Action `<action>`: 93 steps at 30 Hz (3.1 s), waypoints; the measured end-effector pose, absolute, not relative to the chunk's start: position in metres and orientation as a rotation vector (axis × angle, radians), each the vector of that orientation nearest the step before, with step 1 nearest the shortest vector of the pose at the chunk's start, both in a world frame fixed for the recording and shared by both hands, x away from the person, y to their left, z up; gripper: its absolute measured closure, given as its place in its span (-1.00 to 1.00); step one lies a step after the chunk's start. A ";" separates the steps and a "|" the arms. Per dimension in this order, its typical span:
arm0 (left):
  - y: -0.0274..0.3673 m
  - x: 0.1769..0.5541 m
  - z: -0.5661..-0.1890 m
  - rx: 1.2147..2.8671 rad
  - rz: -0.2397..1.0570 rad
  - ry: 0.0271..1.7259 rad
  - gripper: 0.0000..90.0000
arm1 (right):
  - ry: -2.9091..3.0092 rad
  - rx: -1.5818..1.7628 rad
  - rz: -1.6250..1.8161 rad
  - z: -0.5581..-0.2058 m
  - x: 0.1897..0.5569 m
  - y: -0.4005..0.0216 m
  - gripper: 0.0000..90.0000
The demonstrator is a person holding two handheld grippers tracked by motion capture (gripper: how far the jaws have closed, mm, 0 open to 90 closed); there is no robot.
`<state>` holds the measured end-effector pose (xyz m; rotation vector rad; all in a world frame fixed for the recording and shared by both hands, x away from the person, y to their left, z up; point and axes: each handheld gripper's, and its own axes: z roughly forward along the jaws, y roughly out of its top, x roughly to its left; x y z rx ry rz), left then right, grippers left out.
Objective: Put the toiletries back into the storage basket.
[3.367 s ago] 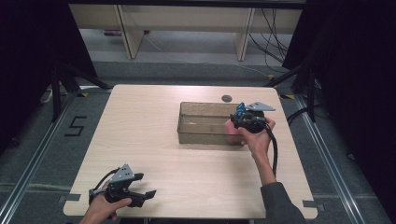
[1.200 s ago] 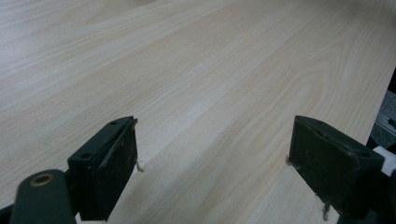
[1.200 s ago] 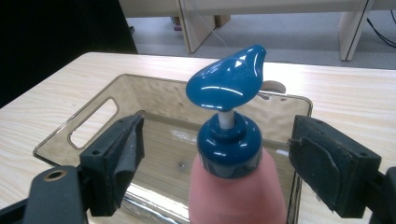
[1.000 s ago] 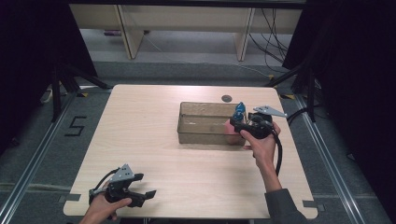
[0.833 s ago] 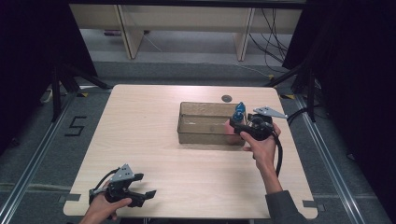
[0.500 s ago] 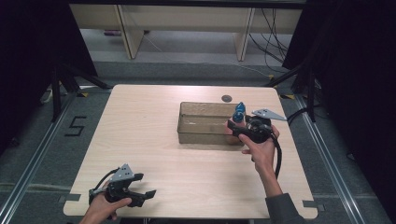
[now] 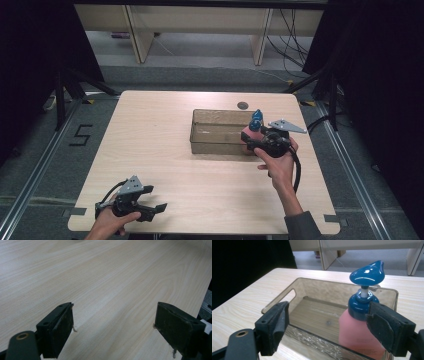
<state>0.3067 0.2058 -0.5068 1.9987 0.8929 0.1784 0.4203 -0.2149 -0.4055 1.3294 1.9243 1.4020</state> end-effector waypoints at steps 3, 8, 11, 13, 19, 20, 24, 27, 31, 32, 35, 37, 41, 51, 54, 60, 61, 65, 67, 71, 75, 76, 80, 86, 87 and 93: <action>0.206 0.307 -0.507 1.997 0.179 0.897 -0.67 | 1.935 1.313 1.412 -0.406 0.419 -0.214 -0.57; 0.205 0.308 -0.506 1.995 0.177 0.892 -0.67 | 1.951 1.304 1.419 -0.408 0.415 -0.209 -0.57; 0.203 0.309 -0.506 2.009 0.175 0.876 -0.67 | 1.975 1.318 1.439 -0.414 0.414 -0.205 -0.57; 0.203 0.308 -0.506 2.020 0.175 0.883 -0.67 | 1.969 1.304 1.424 -0.415 0.415 -0.205 -0.57; 0.203 0.308 -0.506 2.000 0.179 0.885 -0.67 | 1.985 1.297 1.424 -0.414 0.410 -0.204 -0.57; 0.204 0.308 -0.505 2.009 0.183 0.884 -0.67 | 1.980 1.305 1.435 -0.414 0.408 -0.203 -0.57; 0.205 0.308 -0.504 2.008 0.190 0.877 -0.67 | 1.989 1.289 1.425 -0.414 0.403 -0.200 -0.57; 0.205 0.308 -0.504 2.011 0.184 0.873 -0.67 | 2.005 1.263 1.441 -0.415 0.399 -0.197 -0.57; 0.207 0.307 -0.507 2.003 0.190 0.884 -0.67 | 2.023 1.260 1.452 -0.415 0.394 -0.192 -0.57; 0.208 0.306 -0.505 2.001 0.189 0.889 -0.67 | 2.016 1.240 1.456 -0.417 0.394 -0.190 -0.57; 0.208 0.307 -0.505 1.979 0.196 0.883 -0.67 | 2.041 1.245 1.451 -0.417 0.390 -0.186 -0.57; 0.209 0.307 -0.504 1.995 0.189 0.887 -0.67 | 2.047 1.253 1.470 -0.418 0.386 -0.182 -0.57; 0.208 0.307 -0.505 1.983 0.192 0.886 -0.67 | 2.070 1.220 1.467 -0.422 0.382 -0.177 -0.57; 0.208 0.306 -0.505 1.960 0.200 0.902 -0.67 | 2.118 1.222 1.485 -0.431 0.368 -0.166 -0.57; 0.208 0.306 -0.505 1.960 0.201 0.901 -0.67 | 2.124 1.211 1.483 -0.435 0.365 -0.166 -0.57; 0.208 0.306 -0.504 1.964 0.202 0.905 -0.67 | 2.151 1.214 1.466 -0.444 0.357 -0.164 -0.57; 0.208 0.306 -0.504 1.964 0.202 0.903 -0.67 | 2.161 1.234 1.473 -0.448 0.353 -0.162 -0.57; 0.209 0.306 -0.503 1.982 0.199 0.893 -0.67 | 2.180 1.226 1.478 -0.453 0.350 -0.160 -0.58; 0.208 0.306 -0.503 1.976 0.201 0.901 -0.67 | 2.203 1.207 1.452 -0.456 0.348 -0.158 -0.59; 0.208 0.306 -0.504 1.977 0.203 0.900 -0.67 | 2.207 1.184 1.468 -0.459 0.344 -0.157 -0.59; 0.208 0.306 -0.504 1.973 0.202 0.898 -0.67 | 2.208 1.138 1.461 -0.462 0.341 -0.156 -0.61; 0.208 0.306 -0.504 1.972 0.203 0.898 -0.67 | 2.208 1.138 1.461 -0.462 0.341 -0.156 -0.61; 0.208 0.306 -0.504 1.977 0.216 0.899 -0.67 | 2.235 1.145 1.475 -0.462 0.335 -0.155 -0.62; 0.208 0.306 -0.504 1.973 0.204 0.896 -0.67 | 2.246 1.145 1.481 -0.467 0.329 -0.156 -0.64; 0.208 0.306 -0.504 1.973 0.207 0.895 -0.67 | 2.234 1.137 1.486 -0.468 0.329 -0.156 -0.64; 0.208 0.306 -0.504 1.972 0.210 0.898 -0.67 | 2.262 1.152 1.495 -0.473 0.325 -0.160 -0.64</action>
